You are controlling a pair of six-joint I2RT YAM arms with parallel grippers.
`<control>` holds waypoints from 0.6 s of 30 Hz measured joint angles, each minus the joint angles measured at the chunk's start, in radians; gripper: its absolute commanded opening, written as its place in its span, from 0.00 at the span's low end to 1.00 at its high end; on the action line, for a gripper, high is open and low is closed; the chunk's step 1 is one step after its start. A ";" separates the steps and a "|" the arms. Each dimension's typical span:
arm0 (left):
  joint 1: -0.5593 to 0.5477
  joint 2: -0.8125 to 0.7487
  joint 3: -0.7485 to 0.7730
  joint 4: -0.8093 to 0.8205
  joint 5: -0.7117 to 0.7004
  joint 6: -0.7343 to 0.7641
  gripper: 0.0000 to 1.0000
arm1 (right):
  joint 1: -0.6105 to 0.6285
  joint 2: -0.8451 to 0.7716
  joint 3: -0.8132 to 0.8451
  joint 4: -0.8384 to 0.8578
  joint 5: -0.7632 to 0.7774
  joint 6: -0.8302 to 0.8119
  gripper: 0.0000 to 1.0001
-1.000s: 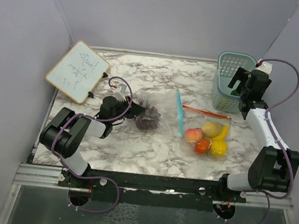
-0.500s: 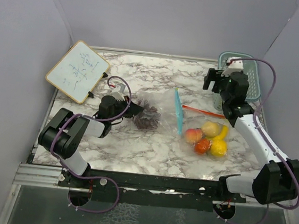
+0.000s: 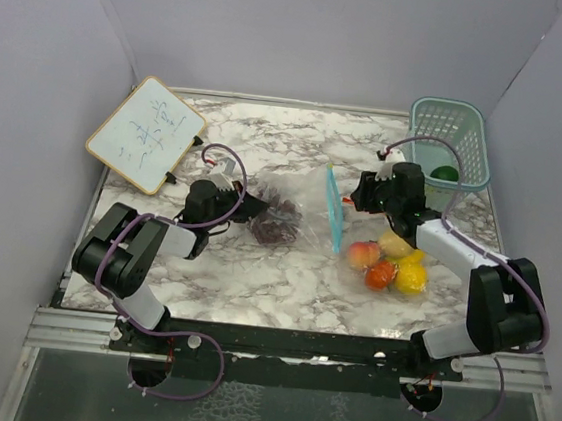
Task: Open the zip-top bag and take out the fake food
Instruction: Pick up the fake fruit from the zipper food storage bag.
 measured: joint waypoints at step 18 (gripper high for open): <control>0.000 0.004 0.013 -0.022 0.003 0.010 0.00 | 0.176 0.097 0.019 0.073 -0.108 0.061 0.12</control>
